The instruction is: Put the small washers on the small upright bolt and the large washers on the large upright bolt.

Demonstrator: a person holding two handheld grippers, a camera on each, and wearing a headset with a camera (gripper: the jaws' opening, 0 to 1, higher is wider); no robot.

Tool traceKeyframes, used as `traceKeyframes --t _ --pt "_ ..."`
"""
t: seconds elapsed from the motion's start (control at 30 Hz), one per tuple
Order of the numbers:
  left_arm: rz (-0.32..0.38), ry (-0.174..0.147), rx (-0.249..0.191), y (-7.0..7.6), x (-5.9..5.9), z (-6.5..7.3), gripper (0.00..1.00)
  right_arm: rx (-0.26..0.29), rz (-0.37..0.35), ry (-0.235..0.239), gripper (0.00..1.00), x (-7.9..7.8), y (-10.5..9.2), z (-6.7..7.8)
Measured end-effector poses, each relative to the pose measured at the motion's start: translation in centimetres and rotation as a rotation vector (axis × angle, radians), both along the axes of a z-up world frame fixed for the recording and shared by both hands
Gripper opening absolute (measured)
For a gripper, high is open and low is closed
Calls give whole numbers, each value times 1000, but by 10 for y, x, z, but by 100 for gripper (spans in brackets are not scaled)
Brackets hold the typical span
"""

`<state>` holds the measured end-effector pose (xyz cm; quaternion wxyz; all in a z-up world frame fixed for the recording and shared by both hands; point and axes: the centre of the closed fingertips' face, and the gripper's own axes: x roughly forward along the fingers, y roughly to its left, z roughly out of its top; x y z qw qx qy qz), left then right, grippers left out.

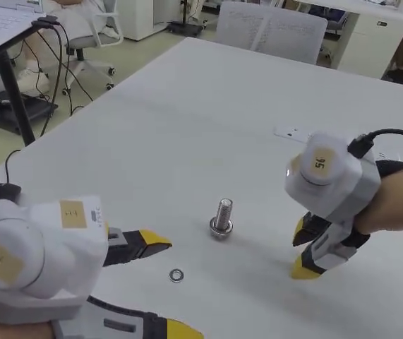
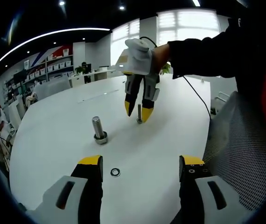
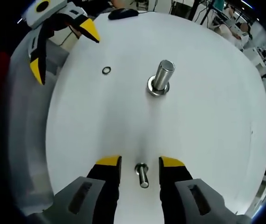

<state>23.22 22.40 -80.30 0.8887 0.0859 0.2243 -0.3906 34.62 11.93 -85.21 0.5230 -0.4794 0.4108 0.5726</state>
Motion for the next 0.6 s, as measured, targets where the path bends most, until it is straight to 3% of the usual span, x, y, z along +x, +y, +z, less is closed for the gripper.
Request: traceKeyframes --t 0.6 --pt "-3 -3 1 1 1 0 66 13 44 -1 34 -10 18 7"
